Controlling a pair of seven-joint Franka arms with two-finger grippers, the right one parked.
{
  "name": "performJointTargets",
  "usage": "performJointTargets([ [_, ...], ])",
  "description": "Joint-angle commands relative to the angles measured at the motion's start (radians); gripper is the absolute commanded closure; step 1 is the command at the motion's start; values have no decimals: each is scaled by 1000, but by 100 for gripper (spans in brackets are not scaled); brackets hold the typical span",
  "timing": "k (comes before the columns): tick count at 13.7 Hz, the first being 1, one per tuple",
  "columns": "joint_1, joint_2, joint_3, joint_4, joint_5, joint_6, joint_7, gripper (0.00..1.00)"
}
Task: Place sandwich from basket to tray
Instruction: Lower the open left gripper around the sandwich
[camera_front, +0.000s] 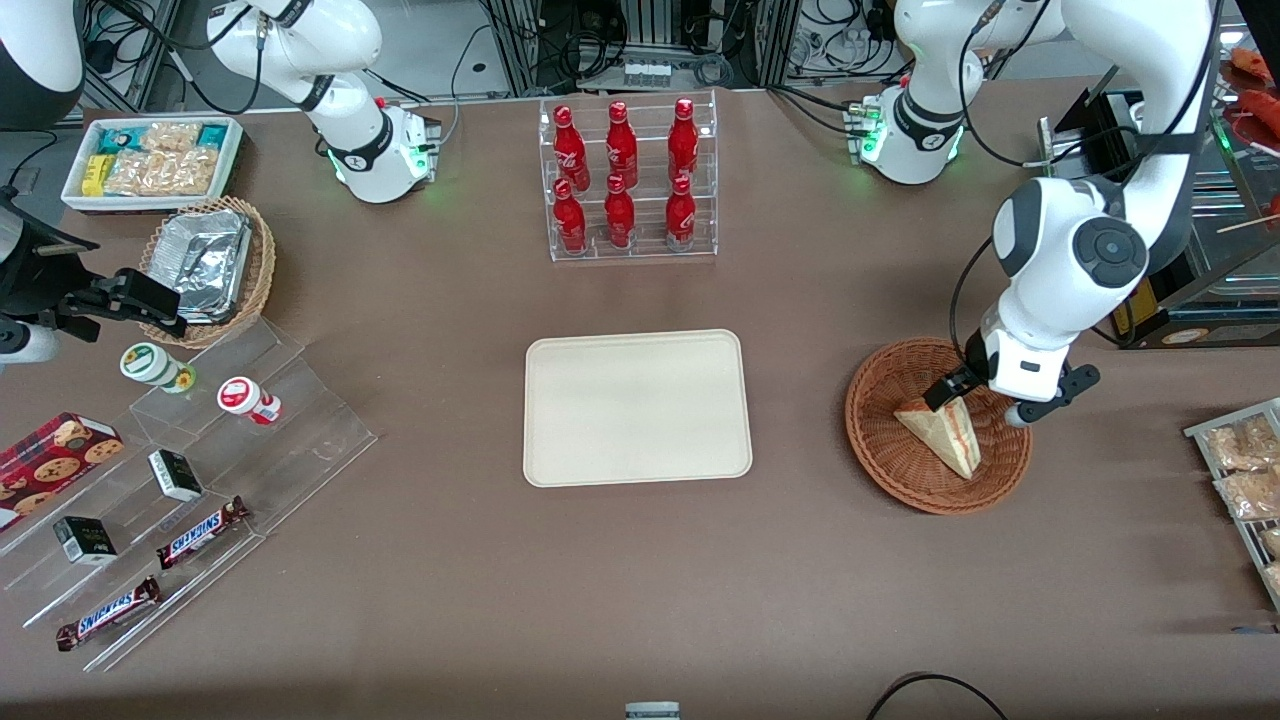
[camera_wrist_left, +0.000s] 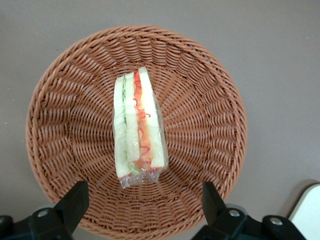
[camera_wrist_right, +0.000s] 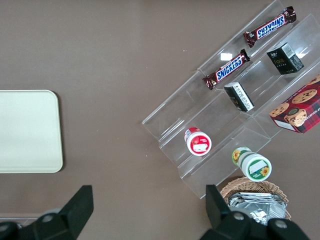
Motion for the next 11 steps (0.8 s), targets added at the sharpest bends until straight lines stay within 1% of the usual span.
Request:
performJointTargets([
  [1,16,22,-2,-39,1,85,-41,0],
  [9,19,140,4,-53,1,238,-46,0],
  [10,19,149,4,-51,1,254,-46,1],
  [11,19,154,6,-50,1,257,-46,4],
])
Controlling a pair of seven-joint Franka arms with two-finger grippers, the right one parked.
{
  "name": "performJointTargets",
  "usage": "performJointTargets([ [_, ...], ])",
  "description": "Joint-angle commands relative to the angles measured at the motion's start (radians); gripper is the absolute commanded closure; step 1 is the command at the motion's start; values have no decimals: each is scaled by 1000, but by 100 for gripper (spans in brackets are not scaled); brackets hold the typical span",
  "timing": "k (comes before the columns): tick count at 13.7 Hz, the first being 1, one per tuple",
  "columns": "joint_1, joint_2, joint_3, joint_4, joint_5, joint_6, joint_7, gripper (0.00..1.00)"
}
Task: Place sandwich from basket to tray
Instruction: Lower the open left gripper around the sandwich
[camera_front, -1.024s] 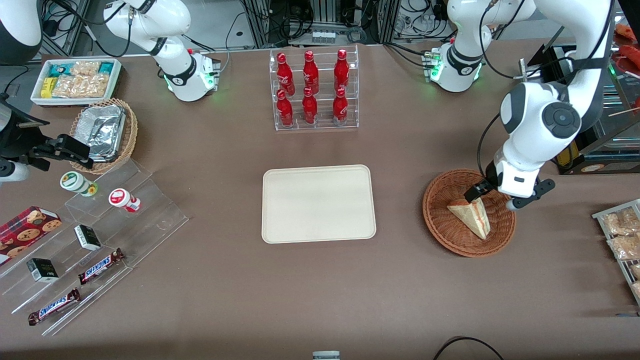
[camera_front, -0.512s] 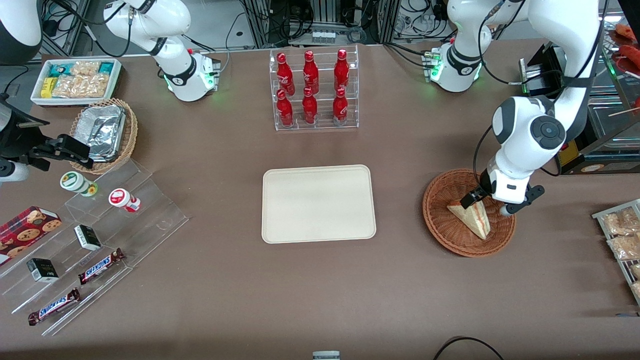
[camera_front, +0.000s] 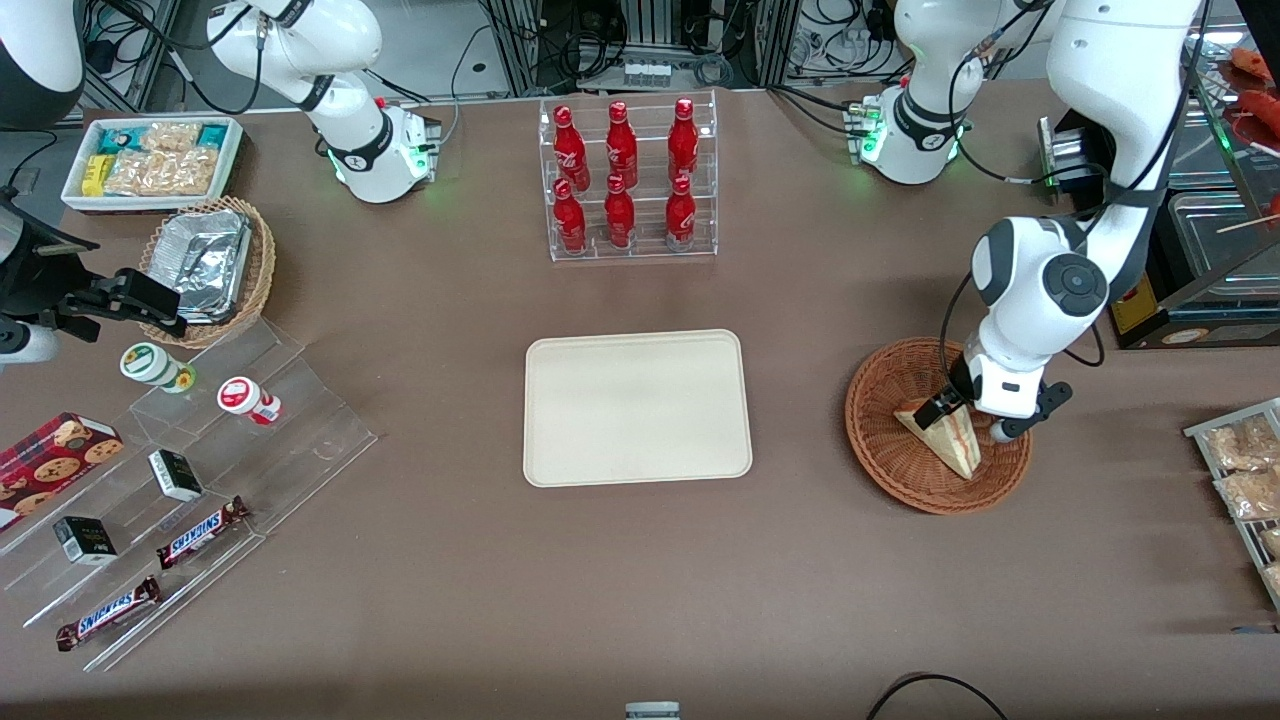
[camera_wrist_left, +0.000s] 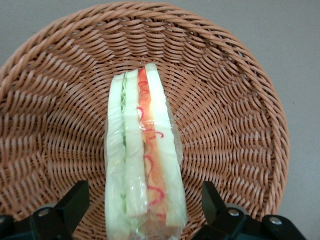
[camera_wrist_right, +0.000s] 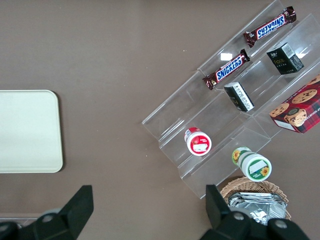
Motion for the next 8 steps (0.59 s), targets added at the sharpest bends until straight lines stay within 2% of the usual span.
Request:
performJointTargets([
  [1,4,14,0,2,1,31,-17,21],
  [2,8,14,0,5,1,31,-15,46],
  [4,10,11,3,12,4,28,-6,74],
  [6,10,-9,3,18,6,11,-1,82],
  [8,10,-47,5,65,7,-105,-1,82],
])
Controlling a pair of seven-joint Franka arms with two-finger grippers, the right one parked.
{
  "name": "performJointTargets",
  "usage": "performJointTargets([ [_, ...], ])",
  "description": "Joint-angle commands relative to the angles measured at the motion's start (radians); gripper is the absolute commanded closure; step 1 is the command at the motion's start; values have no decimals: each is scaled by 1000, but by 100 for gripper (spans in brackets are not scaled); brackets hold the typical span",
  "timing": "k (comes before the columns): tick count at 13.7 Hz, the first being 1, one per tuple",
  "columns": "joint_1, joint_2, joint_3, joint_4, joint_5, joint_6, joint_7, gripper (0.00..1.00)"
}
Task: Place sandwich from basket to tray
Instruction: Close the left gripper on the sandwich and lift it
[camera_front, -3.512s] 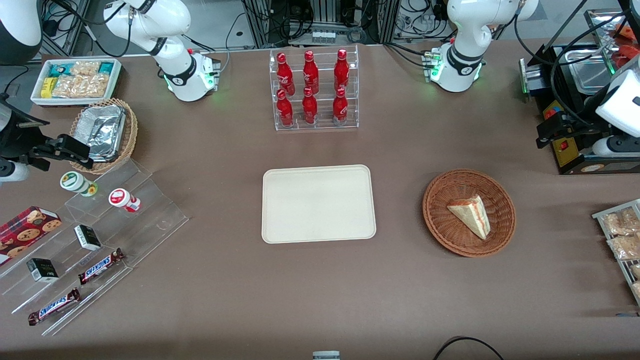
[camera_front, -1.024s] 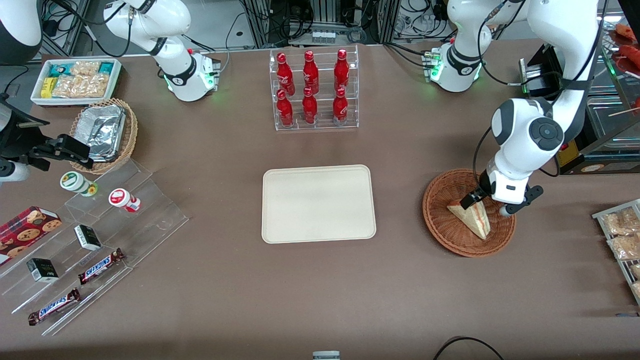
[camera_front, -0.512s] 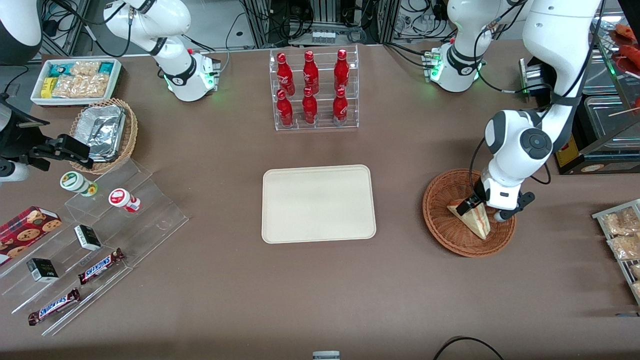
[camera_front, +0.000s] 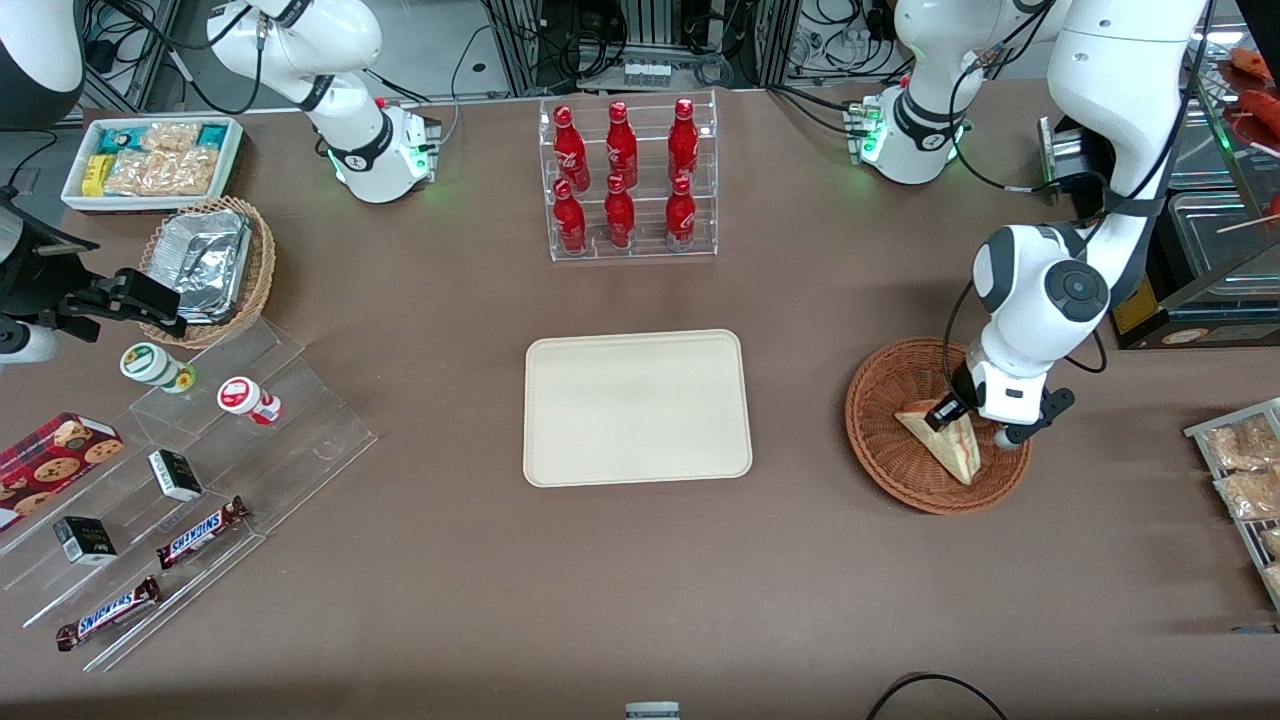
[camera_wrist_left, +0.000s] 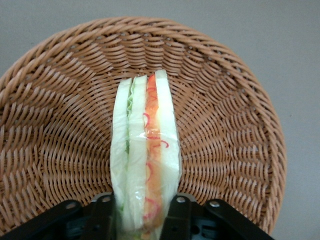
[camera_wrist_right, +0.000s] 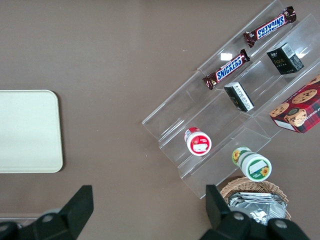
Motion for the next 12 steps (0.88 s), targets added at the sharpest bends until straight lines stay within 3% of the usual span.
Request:
performJointTargets([
  [1,1,-70,2,73,24,-184,-2,82],
  [3,-10,-93,-7,159,64,-336,-8,82],
  [7,-91,-73,-46,363,67,-560,-18,82],
  [12,-264,-15,-46,474,67,-600,-64,82],
])
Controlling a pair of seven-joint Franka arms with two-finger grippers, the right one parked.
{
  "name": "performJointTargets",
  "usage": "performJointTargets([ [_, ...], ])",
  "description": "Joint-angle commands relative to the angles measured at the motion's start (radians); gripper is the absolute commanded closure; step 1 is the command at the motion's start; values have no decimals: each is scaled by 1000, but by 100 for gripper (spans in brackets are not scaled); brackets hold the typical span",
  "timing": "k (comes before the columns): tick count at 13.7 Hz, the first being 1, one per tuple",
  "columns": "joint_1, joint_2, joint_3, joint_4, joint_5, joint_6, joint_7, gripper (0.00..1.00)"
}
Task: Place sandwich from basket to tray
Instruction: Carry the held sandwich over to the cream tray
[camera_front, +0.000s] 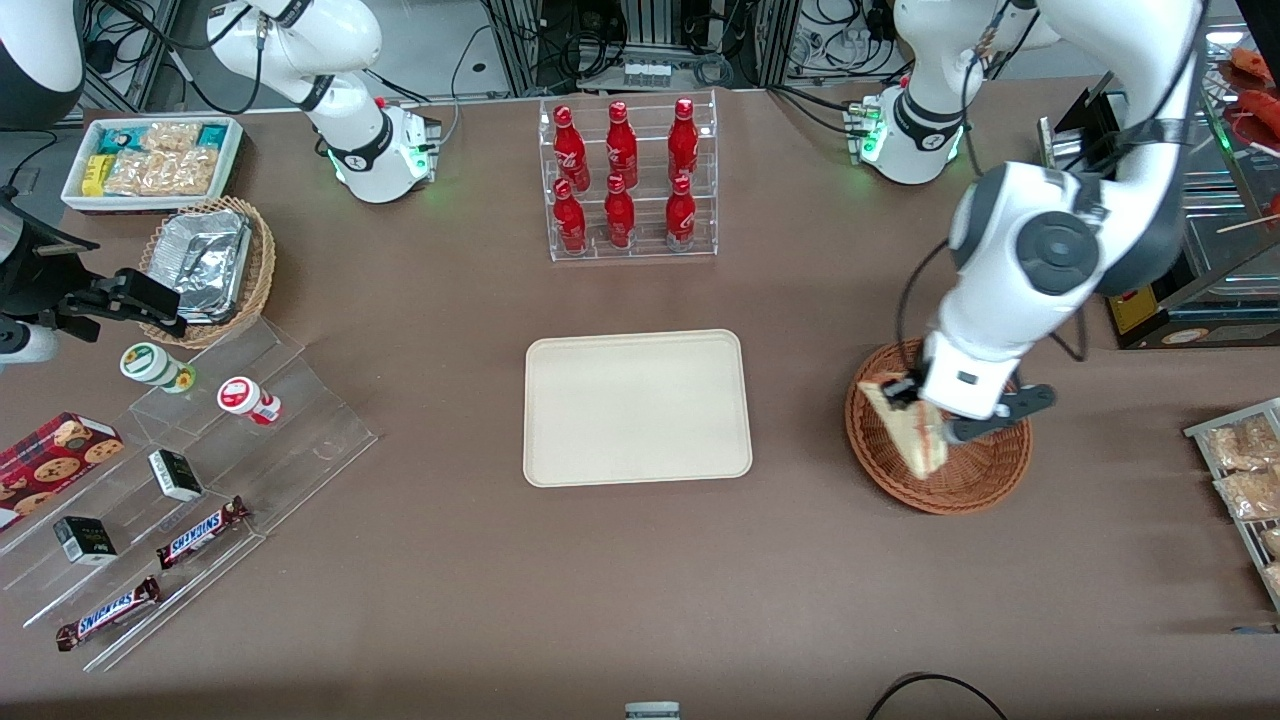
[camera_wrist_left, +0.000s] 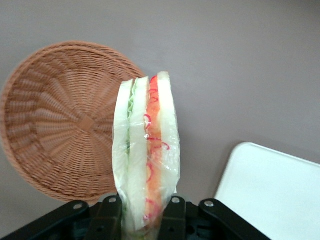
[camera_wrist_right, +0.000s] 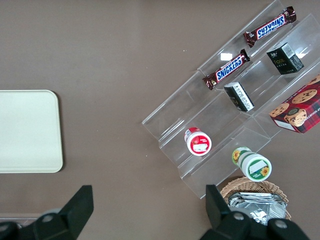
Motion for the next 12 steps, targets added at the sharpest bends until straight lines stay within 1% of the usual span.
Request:
performJointTargets([
  [1,-97,66,9,82,18,-25,-41,82],
  [5,-249,158,11,175,20,-19,-42,82],
  [11,-401,385,12,382,20,-5,-97,82],
  [12,-427,422,15,414,30,7,-108,82],
])
